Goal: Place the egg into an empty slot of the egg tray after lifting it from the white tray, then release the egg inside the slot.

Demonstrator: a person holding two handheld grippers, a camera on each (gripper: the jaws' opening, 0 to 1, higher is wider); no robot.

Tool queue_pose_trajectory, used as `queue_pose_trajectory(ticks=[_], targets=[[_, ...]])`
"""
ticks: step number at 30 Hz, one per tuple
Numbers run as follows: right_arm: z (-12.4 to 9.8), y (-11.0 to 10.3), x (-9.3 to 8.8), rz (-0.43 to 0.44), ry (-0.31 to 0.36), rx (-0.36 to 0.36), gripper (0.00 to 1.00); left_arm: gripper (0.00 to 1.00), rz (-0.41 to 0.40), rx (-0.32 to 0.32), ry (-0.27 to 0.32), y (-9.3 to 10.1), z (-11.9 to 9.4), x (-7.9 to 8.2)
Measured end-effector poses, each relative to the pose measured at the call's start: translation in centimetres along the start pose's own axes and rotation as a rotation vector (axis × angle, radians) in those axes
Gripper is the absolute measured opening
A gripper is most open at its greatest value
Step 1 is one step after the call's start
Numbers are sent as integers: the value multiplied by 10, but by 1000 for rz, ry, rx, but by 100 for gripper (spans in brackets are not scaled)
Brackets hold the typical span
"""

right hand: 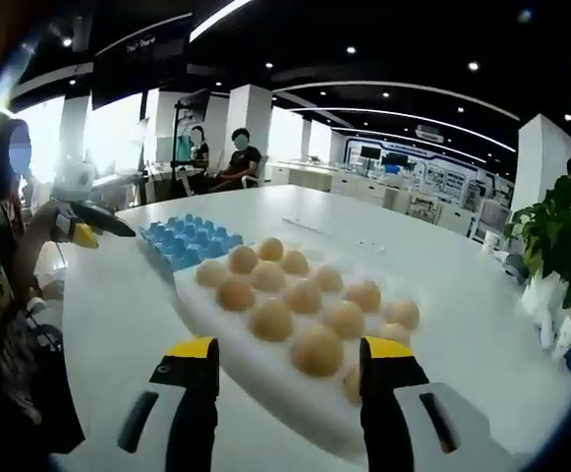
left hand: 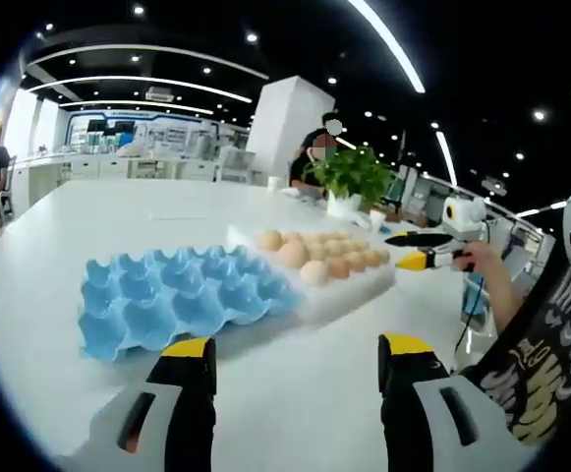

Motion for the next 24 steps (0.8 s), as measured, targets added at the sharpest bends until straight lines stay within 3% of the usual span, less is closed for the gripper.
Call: queue_pose_trajectory(ticks=[17,24], targets=[[-2,4,-1,4,1,-22,59,67,-17,-1,-4,-2,1,-1],[-1,4,0,4,21,-11,53,67,-18,2,-10,-1,2,-1]])
Point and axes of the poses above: the point that each gripper's makers call its tool centre point, and the gripper's own axes: z roughly forward along the fingers, y roughly to its right, x roughly out of its top, the point moved 8 cm from there along -z, roughly backward along the fingers, and after that the axes turned 10 degrees about -x, right-handed, at the moved point
